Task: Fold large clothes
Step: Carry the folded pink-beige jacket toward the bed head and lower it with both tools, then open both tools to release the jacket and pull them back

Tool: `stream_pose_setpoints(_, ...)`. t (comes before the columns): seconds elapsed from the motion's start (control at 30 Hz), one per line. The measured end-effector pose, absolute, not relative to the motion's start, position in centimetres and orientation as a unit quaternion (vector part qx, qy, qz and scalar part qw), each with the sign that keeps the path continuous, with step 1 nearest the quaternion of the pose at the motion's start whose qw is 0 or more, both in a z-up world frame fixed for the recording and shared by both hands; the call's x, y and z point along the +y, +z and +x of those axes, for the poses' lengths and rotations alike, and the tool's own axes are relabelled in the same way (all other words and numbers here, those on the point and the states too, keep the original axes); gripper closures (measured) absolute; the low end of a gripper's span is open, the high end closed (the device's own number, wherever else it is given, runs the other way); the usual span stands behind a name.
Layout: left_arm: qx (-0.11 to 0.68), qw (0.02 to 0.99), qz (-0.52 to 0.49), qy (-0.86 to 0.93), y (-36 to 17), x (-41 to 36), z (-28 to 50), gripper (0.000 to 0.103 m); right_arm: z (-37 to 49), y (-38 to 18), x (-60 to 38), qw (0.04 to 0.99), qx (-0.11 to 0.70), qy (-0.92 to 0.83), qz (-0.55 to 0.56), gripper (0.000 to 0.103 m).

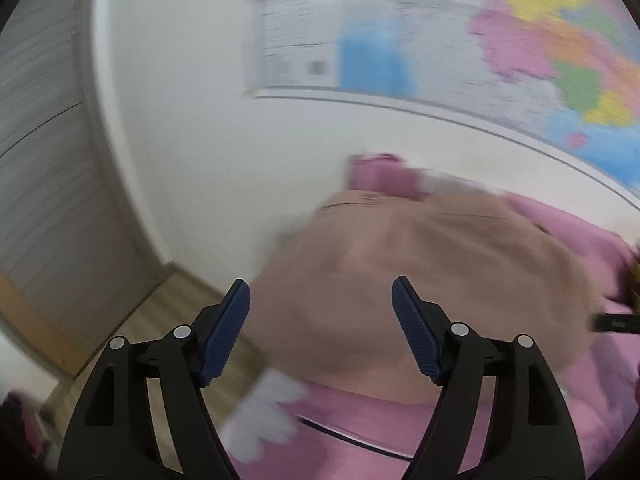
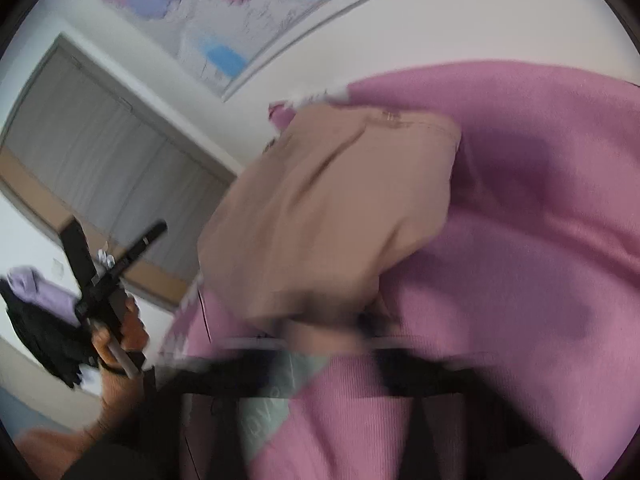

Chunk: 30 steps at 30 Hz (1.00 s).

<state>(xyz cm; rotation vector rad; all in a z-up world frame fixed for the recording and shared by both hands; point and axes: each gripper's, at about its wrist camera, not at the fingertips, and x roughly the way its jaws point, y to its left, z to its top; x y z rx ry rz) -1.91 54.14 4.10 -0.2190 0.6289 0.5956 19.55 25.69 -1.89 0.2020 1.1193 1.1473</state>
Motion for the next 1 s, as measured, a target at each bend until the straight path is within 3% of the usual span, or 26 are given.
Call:
stream_pose_setpoints(0.37, 0.37, 0.902, -0.088, 0.203, -1.0, 48.5, 2.9, 0.028, 17.4, -3.4, 25.5, 0.692, 0.528, 0.488, 0.071, 0.098)
stream_pose_setpoints(0.4, 0.37, 0.902, -0.091, 0.204, -1.1, 48.5, 2.9, 0.028, 17.5, -3.3, 25.3, 0.697, 0.527, 0.481, 0.07, 0.092)
stream_pose_setpoints(0.5, 0.369, 0.9, -0.106, 0.207, -1.2, 48.7, 2.8, 0.028, 17.5, -2.4, 24.7, 0.727, 0.514, 0.452, 0.056, 0.058)
stream_pose_setpoints(0.77, 0.368, 0.899, -0.117, 0.209, -1.1, 48.2, 2.7, 0.027, 15.0, 2.8, 24.5, 0.794, 0.407, 0.452, -0.004, 0.058)
stream_pose_setpoints(1.0, 0.361, 0.898, -0.121, 0.22, -0.9, 46.8, 2.8, 0.023, 13.6, 1.8, 30.1, 0.804, 0.376, 0.453, -0.083, 0.055)
